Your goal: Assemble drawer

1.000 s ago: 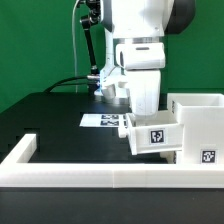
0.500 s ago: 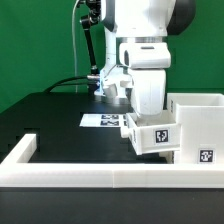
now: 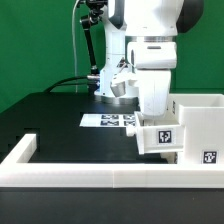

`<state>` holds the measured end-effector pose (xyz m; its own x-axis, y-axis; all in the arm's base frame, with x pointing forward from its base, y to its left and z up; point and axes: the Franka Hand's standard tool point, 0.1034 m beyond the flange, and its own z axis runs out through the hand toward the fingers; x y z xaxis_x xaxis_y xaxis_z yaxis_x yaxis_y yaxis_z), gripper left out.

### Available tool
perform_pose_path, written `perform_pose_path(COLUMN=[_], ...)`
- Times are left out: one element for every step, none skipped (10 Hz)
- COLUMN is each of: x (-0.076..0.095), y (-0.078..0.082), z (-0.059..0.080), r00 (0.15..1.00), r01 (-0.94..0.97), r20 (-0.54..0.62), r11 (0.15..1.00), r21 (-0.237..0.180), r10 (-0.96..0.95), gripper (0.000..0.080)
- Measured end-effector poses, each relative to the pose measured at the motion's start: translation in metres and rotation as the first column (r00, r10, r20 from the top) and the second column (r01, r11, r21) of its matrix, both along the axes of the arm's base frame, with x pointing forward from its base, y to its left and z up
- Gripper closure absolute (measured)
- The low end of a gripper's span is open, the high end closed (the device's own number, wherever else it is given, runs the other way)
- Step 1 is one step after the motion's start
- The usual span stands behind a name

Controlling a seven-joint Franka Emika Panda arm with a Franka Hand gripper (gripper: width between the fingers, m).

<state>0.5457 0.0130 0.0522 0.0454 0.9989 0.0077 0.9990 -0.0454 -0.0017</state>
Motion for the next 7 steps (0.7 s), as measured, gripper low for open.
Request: perform_pose_path(x=[0.0,0.0,0.0,-0.002,-0.002,-0.002,-0.001], y=[0.0,0.0,0.0,-0.001,0.001,0.002,0.001], z=[0.0,0.0,0.0,0.002,0.005,0.01,0.018], r00=[1.0,1.0,1.0,1.0,1.0,1.0,1.0], r01=[0.0,0.0,0.007,0.014,0.013,0.01,0.008], r20=[0.0,0.0,0.006,0.014,0.017,0.014,0.011], r11=[1.0,1.0,1.0,1.0,1.0,1.0,1.0], r21=[0.0,0.0,0.003,0.004,0.003,-0.001,-0.009], r10=[0.0,0.0,-0.007,-0.014,-0.013,-0.01,-0.008], gripper=[0.0757,0.0736,0.0736,0.0534,0.0534,0.0351,0.0226])
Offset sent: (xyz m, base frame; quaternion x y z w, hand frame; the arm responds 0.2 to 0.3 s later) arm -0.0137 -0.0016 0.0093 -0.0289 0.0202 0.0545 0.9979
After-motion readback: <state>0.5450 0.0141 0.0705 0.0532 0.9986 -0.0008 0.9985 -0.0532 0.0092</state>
